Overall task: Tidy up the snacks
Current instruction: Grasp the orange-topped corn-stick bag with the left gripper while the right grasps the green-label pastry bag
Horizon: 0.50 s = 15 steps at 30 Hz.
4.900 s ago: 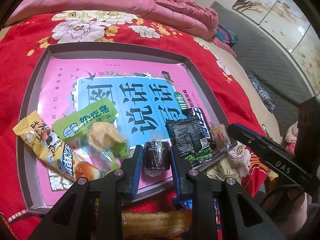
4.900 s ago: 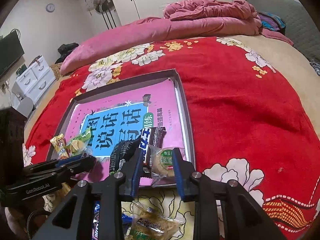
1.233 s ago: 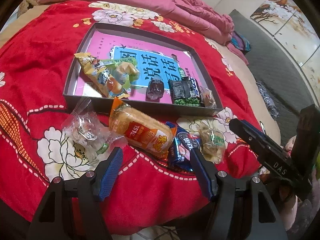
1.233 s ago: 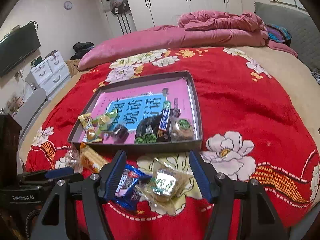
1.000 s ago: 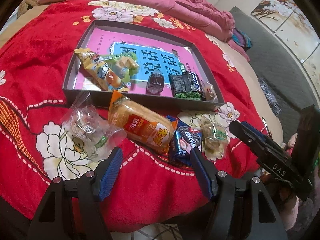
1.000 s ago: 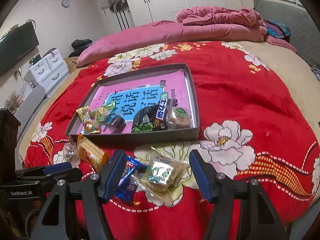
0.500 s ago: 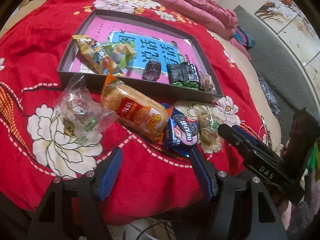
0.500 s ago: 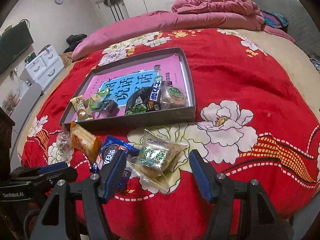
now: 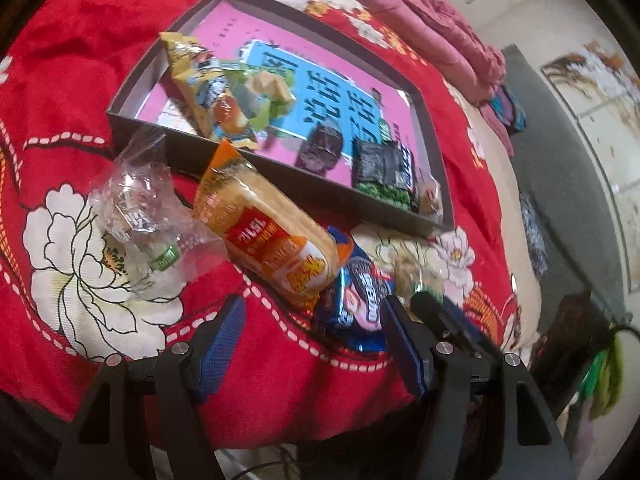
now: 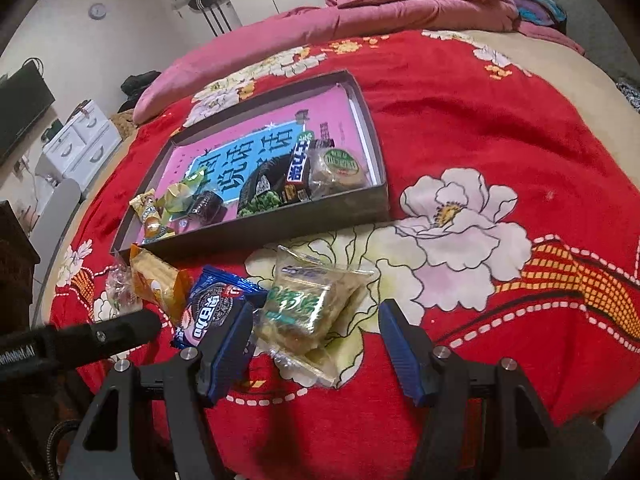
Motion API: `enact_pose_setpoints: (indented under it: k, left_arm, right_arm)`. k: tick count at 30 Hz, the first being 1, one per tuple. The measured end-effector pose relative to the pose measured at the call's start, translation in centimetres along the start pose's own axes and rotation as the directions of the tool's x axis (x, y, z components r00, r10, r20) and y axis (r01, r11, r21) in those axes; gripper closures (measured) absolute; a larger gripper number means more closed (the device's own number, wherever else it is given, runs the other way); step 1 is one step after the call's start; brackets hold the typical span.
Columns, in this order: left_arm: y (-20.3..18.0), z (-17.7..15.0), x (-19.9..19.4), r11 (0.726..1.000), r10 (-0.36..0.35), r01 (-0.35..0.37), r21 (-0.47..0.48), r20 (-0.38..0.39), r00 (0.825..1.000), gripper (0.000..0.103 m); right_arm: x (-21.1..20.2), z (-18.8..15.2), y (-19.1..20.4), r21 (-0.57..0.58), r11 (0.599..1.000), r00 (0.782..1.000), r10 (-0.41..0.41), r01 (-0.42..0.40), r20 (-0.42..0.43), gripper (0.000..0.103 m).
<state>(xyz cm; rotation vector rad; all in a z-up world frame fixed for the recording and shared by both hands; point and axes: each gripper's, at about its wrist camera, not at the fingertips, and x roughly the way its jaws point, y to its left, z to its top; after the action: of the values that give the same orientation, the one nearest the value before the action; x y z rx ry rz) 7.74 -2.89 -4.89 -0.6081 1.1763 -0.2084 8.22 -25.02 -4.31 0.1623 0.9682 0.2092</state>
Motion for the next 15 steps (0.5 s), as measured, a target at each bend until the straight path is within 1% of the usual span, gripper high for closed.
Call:
enact_pose_setpoints:
  k: [5, 8, 12, 15]
  left_arm:
    - [0.7, 0.7, 0.3, 0.998, 0.008, -0.008, -0.062, 0.010, 1.000, 0.032]
    - [1.4, 1.1, 0.6, 0.993, 0.014, -0.012, -0.119, 0.012, 1.000, 0.032]
    - [2.3, 1.7, 1.2, 0.980, -0.003, 0.004, -0.201, 0.007, 1.000, 0.032]
    - [2.6, 2.2, 1.7, 0.971, -0.004, 0.004, -0.239, 0.002, 1.000, 0.032]
  right_arm:
    - [0.9, 0.3, 0.2, -0.005, 1.000, 1.000, -0.010, 0.010, -0.005, 0.038]
    - [1.4, 0.1, 0.1, -0.008, 1.000, 1.000, -0.019, 0.018, -0.019, 0.039]
    - [1.4, 0.2, 0.2, -0.029, 0.999, 1.000, -0.015, 0.015, -0.009, 0.045]
    - [1.5, 0.2, 0.7, -0.062, 0.998, 1.000, -0.018, 0.017, -0.010, 0.049]
